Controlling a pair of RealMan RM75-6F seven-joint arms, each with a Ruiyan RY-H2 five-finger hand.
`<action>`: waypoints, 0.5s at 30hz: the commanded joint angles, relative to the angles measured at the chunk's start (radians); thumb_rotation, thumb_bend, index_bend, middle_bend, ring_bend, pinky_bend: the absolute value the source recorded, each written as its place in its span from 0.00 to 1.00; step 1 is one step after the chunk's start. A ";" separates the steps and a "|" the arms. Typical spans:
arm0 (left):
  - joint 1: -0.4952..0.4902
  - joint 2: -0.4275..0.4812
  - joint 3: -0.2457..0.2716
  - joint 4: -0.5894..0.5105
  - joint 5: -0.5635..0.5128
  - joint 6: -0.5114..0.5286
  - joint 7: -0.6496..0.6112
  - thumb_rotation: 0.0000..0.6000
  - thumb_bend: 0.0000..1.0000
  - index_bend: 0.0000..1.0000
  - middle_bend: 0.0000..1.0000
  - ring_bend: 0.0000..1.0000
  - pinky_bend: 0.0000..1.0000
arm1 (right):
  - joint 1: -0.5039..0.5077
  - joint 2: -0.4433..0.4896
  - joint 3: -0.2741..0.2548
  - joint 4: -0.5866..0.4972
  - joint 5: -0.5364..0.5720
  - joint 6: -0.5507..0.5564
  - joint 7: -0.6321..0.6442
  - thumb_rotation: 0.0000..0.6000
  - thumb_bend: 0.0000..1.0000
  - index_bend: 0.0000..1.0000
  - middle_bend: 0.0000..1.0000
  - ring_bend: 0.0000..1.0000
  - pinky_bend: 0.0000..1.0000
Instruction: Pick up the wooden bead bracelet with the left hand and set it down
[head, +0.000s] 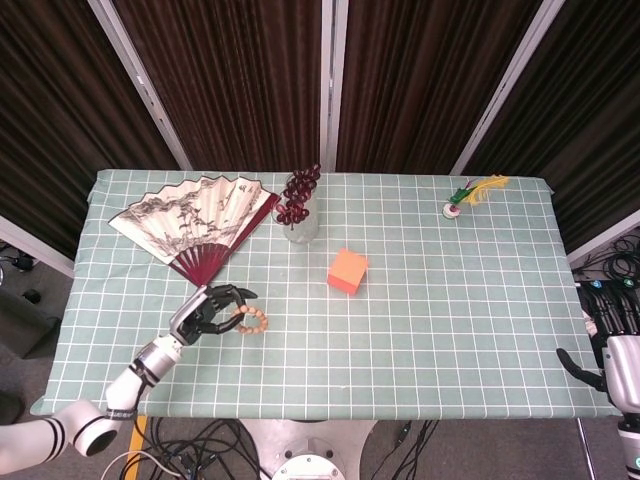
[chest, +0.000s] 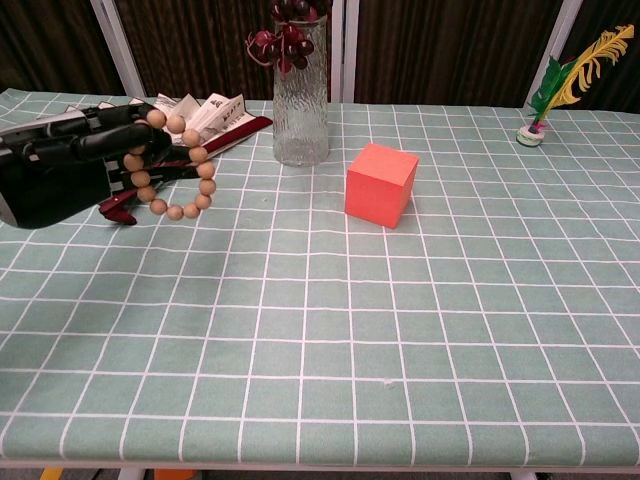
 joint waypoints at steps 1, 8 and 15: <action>-0.038 0.063 0.020 -0.098 0.017 -0.069 -0.289 0.86 0.37 0.54 0.60 0.26 0.20 | -0.001 -0.001 0.000 0.000 -0.001 0.002 0.000 1.00 0.10 0.00 0.09 0.00 0.00; -0.081 0.094 0.036 -0.144 0.022 -0.129 -0.528 0.57 0.36 0.54 0.60 0.26 0.20 | -0.003 0.000 0.001 0.000 0.003 0.001 -0.001 1.00 0.10 0.00 0.09 0.00 0.00; -0.099 0.098 0.034 -0.125 0.008 -0.154 -0.533 0.34 0.35 0.54 0.60 0.26 0.20 | -0.005 0.030 0.017 -0.020 0.001 0.023 -0.023 1.00 0.10 0.00 0.09 0.00 0.00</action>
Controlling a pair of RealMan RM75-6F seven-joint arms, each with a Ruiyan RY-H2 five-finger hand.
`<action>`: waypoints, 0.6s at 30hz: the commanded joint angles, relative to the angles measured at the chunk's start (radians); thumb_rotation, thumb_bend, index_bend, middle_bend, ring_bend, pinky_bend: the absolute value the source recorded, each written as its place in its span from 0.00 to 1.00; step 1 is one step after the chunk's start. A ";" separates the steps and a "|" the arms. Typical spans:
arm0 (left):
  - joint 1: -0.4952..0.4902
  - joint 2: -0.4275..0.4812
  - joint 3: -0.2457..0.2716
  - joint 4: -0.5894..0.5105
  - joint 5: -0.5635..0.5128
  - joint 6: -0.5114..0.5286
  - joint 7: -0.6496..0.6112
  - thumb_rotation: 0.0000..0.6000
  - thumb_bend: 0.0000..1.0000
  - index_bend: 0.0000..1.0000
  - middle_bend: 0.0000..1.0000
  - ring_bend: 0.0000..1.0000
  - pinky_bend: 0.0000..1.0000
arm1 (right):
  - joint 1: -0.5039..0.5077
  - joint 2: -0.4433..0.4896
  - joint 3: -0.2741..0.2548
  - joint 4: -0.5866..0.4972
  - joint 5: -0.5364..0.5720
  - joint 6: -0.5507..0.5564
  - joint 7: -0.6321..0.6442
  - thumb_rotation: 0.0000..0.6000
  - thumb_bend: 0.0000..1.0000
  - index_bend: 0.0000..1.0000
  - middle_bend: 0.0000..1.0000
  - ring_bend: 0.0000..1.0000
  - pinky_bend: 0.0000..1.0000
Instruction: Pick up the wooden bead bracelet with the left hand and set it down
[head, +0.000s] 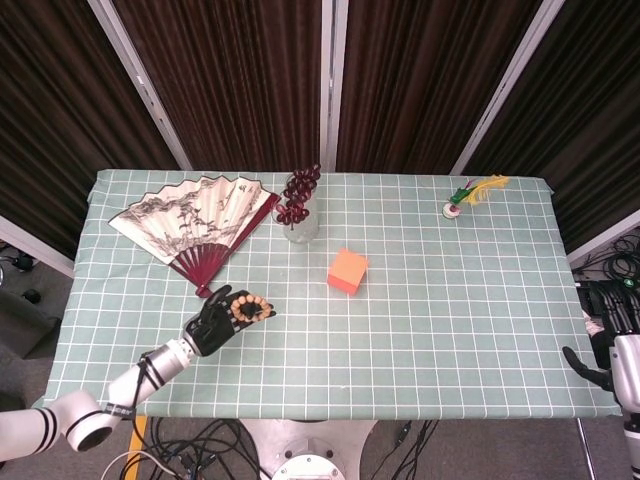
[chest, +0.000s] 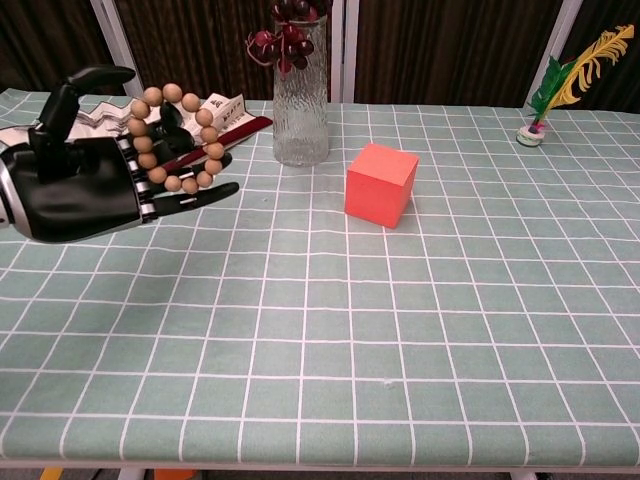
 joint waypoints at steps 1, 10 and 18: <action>-0.002 -0.001 -0.004 0.016 -0.017 -0.007 0.065 0.32 0.35 0.54 0.60 0.26 0.20 | 0.000 0.015 0.007 -0.012 -0.003 0.009 -0.012 1.00 0.10 0.00 0.09 0.00 0.00; 0.044 -0.039 -0.069 0.004 -0.217 -0.056 0.510 0.31 0.31 0.56 0.64 0.26 0.20 | 0.011 0.069 0.027 -0.052 -0.009 0.013 -0.034 1.00 0.10 0.00 0.10 0.00 0.00; 0.035 0.031 -0.133 -0.083 -0.290 -0.244 0.312 0.58 0.40 0.54 0.66 0.27 0.19 | 0.029 0.094 0.034 -0.065 0.005 -0.021 -0.020 1.00 0.10 0.00 0.10 0.00 0.00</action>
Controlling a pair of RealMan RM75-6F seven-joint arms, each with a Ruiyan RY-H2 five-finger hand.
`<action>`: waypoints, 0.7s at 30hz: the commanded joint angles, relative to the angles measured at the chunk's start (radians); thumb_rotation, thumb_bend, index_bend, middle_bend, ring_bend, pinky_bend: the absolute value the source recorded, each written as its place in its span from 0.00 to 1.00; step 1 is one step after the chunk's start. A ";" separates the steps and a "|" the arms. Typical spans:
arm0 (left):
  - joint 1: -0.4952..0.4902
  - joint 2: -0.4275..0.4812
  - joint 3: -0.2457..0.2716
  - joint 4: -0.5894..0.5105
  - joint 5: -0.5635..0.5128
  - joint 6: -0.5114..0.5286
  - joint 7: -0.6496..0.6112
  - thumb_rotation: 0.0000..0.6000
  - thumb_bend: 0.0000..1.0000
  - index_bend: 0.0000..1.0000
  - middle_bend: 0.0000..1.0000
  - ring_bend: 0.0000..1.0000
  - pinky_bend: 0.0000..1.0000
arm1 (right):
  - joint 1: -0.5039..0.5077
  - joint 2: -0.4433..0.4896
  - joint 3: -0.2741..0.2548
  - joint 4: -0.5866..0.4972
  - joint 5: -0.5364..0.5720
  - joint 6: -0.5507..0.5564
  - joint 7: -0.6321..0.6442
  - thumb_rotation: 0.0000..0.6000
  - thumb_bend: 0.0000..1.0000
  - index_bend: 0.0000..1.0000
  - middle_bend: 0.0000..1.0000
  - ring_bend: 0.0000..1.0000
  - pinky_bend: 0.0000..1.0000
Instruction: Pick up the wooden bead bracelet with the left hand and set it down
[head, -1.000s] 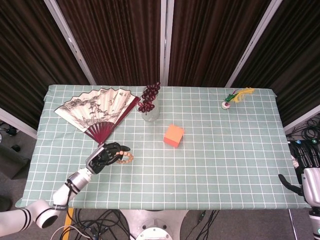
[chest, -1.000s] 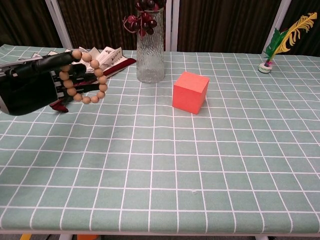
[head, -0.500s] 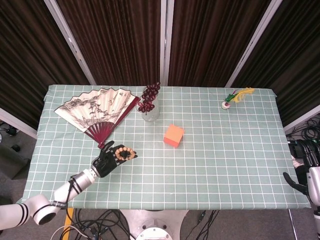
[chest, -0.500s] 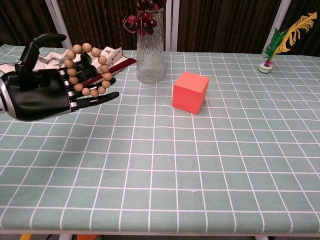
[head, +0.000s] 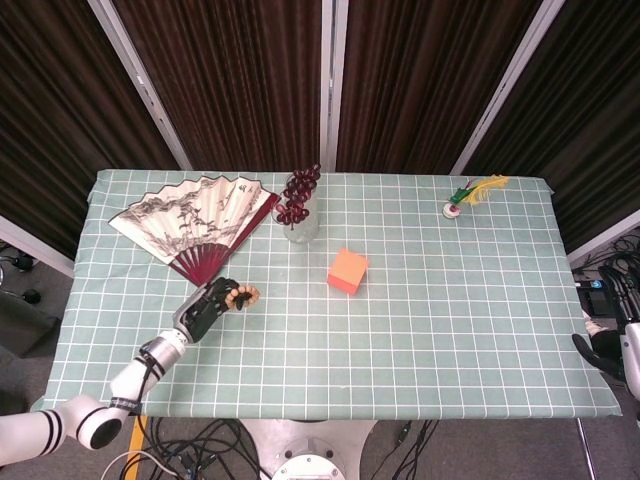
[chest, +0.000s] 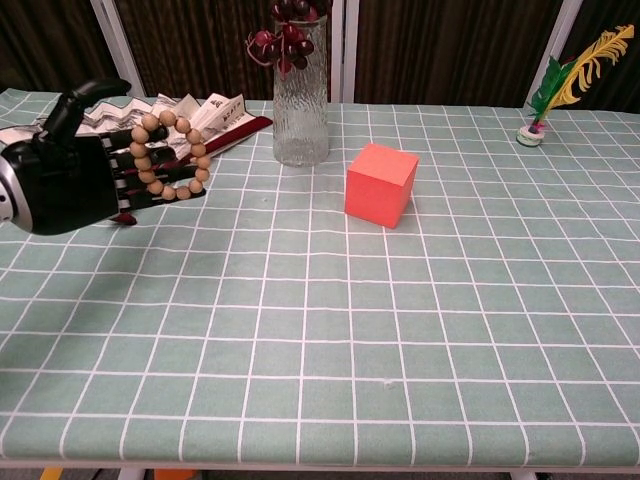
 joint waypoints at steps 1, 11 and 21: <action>-0.009 0.059 -0.056 -0.062 -0.032 -0.170 -0.230 0.58 0.41 0.55 0.66 0.28 0.19 | 0.005 0.006 0.003 -0.004 0.005 -0.007 0.002 1.00 0.10 0.00 0.10 0.00 0.00; -0.018 0.090 -0.122 -0.047 -0.029 -0.341 -0.371 0.24 0.42 0.63 0.61 0.29 0.16 | 0.004 0.004 0.002 0.000 0.010 -0.006 0.012 1.00 0.09 0.00 0.10 0.00 0.00; 0.004 0.081 -0.147 -0.041 -0.022 -0.349 -0.304 0.40 0.43 0.40 0.59 0.29 0.16 | 0.003 -0.006 -0.001 0.009 0.014 -0.008 0.023 1.00 0.10 0.00 0.10 0.00 0.00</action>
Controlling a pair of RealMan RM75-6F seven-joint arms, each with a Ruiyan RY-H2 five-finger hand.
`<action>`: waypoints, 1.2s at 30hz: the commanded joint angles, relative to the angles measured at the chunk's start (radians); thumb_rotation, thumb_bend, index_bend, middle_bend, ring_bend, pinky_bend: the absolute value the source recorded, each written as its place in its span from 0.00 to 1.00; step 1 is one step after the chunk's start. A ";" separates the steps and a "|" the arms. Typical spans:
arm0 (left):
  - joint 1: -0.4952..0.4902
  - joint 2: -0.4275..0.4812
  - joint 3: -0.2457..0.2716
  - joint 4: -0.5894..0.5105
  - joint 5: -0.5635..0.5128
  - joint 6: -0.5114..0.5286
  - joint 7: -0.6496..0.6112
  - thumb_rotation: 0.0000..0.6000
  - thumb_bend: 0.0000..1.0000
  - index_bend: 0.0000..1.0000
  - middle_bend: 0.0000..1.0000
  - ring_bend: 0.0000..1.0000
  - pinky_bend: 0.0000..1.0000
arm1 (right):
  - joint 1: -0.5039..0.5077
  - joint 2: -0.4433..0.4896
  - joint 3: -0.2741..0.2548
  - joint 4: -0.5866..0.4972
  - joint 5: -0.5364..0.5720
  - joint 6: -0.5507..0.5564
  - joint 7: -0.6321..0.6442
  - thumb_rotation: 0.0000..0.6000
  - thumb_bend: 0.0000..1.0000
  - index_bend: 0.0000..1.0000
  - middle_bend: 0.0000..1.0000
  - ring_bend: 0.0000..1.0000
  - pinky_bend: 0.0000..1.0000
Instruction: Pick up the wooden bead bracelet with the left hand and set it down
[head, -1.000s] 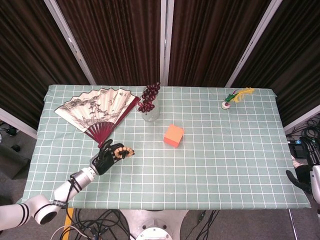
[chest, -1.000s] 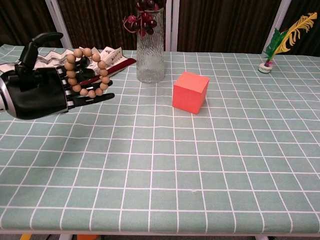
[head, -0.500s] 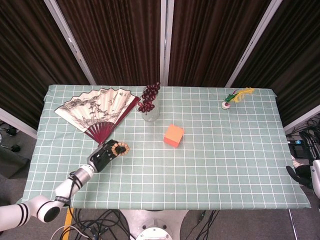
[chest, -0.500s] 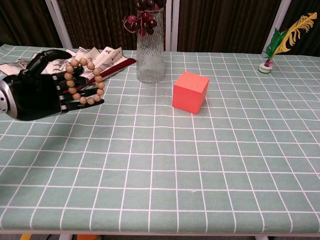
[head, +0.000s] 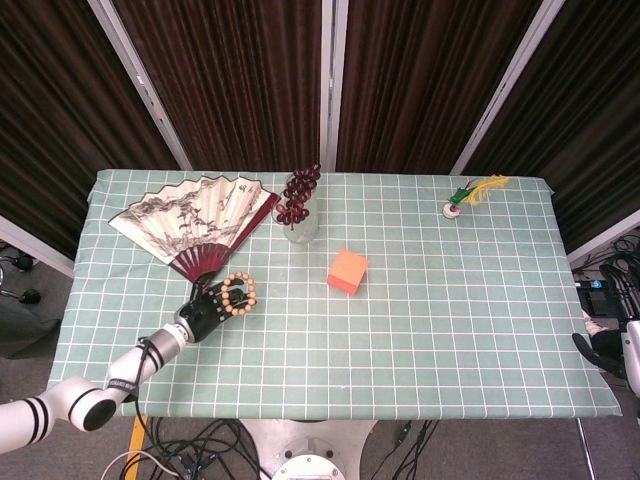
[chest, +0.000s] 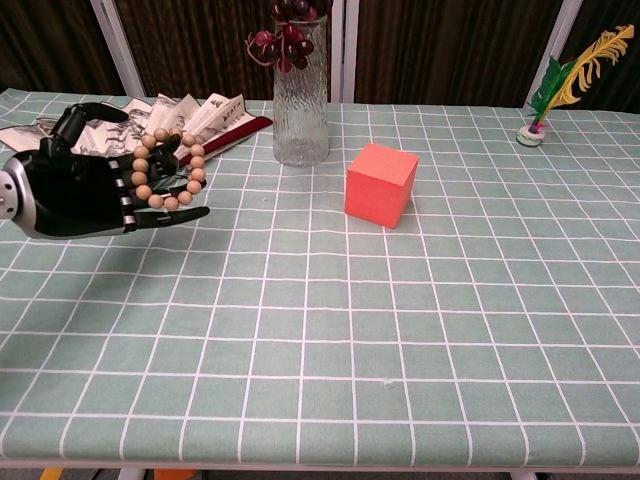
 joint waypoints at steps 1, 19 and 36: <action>0.009 -0.006 -0.011 0.005 -0.012 -0.004 0.021 0.44 0.43 0.40 0.59 0.29 0.16 | 0.000 -0.002 -0.001 0.002 0.000 0.000 0.002 1.00 0.10 0.00 0.10 0.00 0.00; 0.096 -0.117 0.000 0.065 0.012 0.260 0.529 0.41 0.41 0.60 0.67 0.33 0.15 | -0.007 -0.023 -0.010 0.015 -0.003 0.005 0.010 1.00 0.08 0.00 0.10 0.00 0.00; 0.113 -0.148 -0.001 0.086 0.026 0.310 0.654 0.53 0.48 0.63 0.70 0.35 0.15 | -0.016 -0.028 -0.014 0.011 -0.003 0.014 0.007 1.00 0.08 0.00 0.10 0.00 0.00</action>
